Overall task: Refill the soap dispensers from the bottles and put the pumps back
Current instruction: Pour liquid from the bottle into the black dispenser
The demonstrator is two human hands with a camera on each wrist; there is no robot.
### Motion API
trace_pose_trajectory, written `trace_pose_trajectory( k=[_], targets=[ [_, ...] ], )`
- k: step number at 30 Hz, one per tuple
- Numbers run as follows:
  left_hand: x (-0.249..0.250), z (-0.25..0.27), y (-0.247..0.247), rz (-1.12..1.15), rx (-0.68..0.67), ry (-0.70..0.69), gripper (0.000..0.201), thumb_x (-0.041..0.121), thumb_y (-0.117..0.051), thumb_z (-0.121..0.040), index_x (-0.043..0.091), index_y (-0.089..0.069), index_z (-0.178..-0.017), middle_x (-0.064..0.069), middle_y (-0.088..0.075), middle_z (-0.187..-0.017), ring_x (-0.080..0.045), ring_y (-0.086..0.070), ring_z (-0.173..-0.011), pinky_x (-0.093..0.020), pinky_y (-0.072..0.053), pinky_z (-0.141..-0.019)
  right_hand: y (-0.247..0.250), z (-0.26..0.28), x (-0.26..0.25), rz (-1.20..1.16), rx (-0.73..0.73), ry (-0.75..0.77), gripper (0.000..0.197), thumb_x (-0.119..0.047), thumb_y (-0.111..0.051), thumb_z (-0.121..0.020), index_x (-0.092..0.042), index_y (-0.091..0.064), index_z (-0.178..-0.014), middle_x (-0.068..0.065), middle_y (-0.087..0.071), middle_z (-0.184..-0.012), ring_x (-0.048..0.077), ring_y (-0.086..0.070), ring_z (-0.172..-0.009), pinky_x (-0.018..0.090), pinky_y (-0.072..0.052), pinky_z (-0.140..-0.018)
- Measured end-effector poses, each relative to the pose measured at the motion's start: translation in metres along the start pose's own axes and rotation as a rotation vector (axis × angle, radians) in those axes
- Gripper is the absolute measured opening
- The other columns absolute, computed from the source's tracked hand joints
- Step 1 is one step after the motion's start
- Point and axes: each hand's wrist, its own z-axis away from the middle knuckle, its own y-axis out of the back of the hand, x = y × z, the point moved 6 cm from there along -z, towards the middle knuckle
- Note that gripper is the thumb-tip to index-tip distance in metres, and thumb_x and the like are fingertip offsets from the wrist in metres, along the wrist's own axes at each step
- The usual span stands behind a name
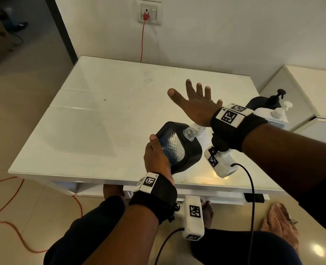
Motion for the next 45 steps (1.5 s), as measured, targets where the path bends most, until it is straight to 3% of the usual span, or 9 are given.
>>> trace_pose_trajectory(
  k=[3, 6, 10, 14, 26, 30, 36, 39, 45],
  targets=[
    [0.0003, 0.0000, 0.0000, 0.000, -0.003, -0.007, 0.043, 0.078, -0.040, -0.094, 0.041, -0.056, -0.111, -0.005, -0.063, -0.131, -0.037, -0.062, -0.121, -0.059, -0.052, -0.106, 0.0016, 0.0015, -0.0039, -0.025, -0.014, 0.006, 0.099, -0.091, -0.015, -0.082, -0.035, 0.010, -0.160, 0.003, 0.015, -0.169, 0.027, 0.020, -0.154, 0.064, 0.011, -0.116],
    [-0.0001, -0.0002, -0.0019, 0.003, -0.016, 0.008, 0.052, 0.085, -0.041, -0.085, 0.042, -0.058, -0.107, -0.005, -0.065, -0.132, -0.035, -0.063, -0.120, -0.058, -0.052, -0.106, 0.0002, 0.0015, 0.0000, -0.035, -0.005, 0.006, 0.100, -0.092, -0.013, -0.081, -0.035, 0.011, -0.160, 0.003, 0.015, -0.169, 0.027, 0.020, -0.154, 0.065, 0.010, -0.116],
    [-0.0022, -0.0034, -0.0010, 0.024, -0.011, 0.000, 0.038, 0.073, -0.042, -0.098, 0.040, -0.060, -0.096, -0.004, -0.065, -0.126, -0.035, -0.063, -0.118, -0.058, -0.053, -0.105, -0.0033, 0.0008, 0.0059, -0.015, -0.008, -0.002, 0.104, -0.096, -0.009, -0.076, -0.036, 0.013, -0.159, 0.002, 0.015, -0.169, 0.026, 0.020, -0.154, 0.069, 0.010, -0.116],
    [-0.0005, -0.0028, 0.0000, 0.003, -0.003, 0.002, 0.047, 0.081, -0.041, -0.085, 0.041, -0.059, -0.104, -0.006, -0.064, -0.134, -0.036, -0.063, -0.121, -0.058, -0.052, -0.106, -0.0045, 0.0018, 0.0014, -0.049, -0.036, 0.004, 0.101, -0.093, -0.011, -0.080, -0.036, 0.012, -0.159, 0.002, 0.016, -0.169, 0.027, 0.020, -0.154, 0.066, 0.011, -0.115],
    [0.0001, -0.0033, 0.0011, 0.007, -0.006, -0.024, 0.043, 0.078, -0.041, -0.095, 0.041, -0.059, -0.105, -0.005, -0.065, -0.129, -0.036, -0.063, -0.119, -0.058, -0.053, -0.106, -0.0046, 0.0029, 0.0024, -0.007, -0.007, 0.008, 0.103, -0.095, -0.010, -0.078, -0.036, 0.012, -0.159, 0.002, 0.015, -0.169, 0.026, 0.019, -0.154, 0.068, 0.010, -0.117],
    [-0.0003, -0.0032, 0.0012, 0.009, -0.015, -0.026, 0.067, 0.094, -0.041, -0.058, 0.046, -0.064, -0.098, -0.003, -0.068, -0.128, -0.034, -0.066, -0.117, -0.058, -0.054, -0.103, -0.0043, 0.0035, 0.0003, -0.023, -0.027, 0.009, 0.101, -0.093, -0.012, -0.080, -0.037, 0.013, -0.159, 0.001, 0.016, -0.169, 0.026, 0.020, -0.154, 0.067, 0.011, -0.116],
    [-0.0005, -0.0029, 0.0016, -0.003, -0.005, -0.019, 0.063, 0.095, -0.040, -0.057, 0.047, -0.063, -0.092, -0.003, -0.067, -0.127, -0.036, -0.065, -0.117, -0.059, -0.054, -0.102, -0.0009, 0.0024, -0.0015, -0.025, -0.019, 0.007, 0.100, -0.093, -0.014, -0.080, -0.037, 0.011, -0.160, 0.002, 0.015, -0.169, 0.026, 0.019, -0.154, 0.066, 0.011, -0.116],
    [0.0003, -0.0018, 0.0009, 0.004, -0.006, -0.018, 0.055, 0.090, -0.042, -0.070, 0.044, -0.063, -0.093, -0.004, -0.067, -0.127, -0.036, -0.065, -0.117, -0.059, -0.054, -0.103, -0.0038, 0.0018, -0.0004, -0.012, -0.012, 0.022, 0.102, -0.095, -0.012, -0.078, -0.037, 0.012, -0.159, 0.001, 0.015, -0.169, 0.025, 0.019, -0.154, 0.068, 0.010, -0.116],
    [0.0006, -0.0035, 0.0016, 0.002, -0.004, -0.028, 0.064, 0.094, -0.041, -0.056, 0.047, -0.064, -0.092, -0.003, -0.067, -0.127, -0.036, -0.065, -0.118, -0.059, -0.054, -0.103, -0.0040, 0.0011, 0.0013, 0.004, -0.011, 0.025, 0.103, -0.095, -0.012, -0.078, -0.037, 0.013, -0.159, 0.001, 0.016, -0.169, 0.026, 0.020, -0.154, 0.067, 0.011, -0.116]
  ],
)
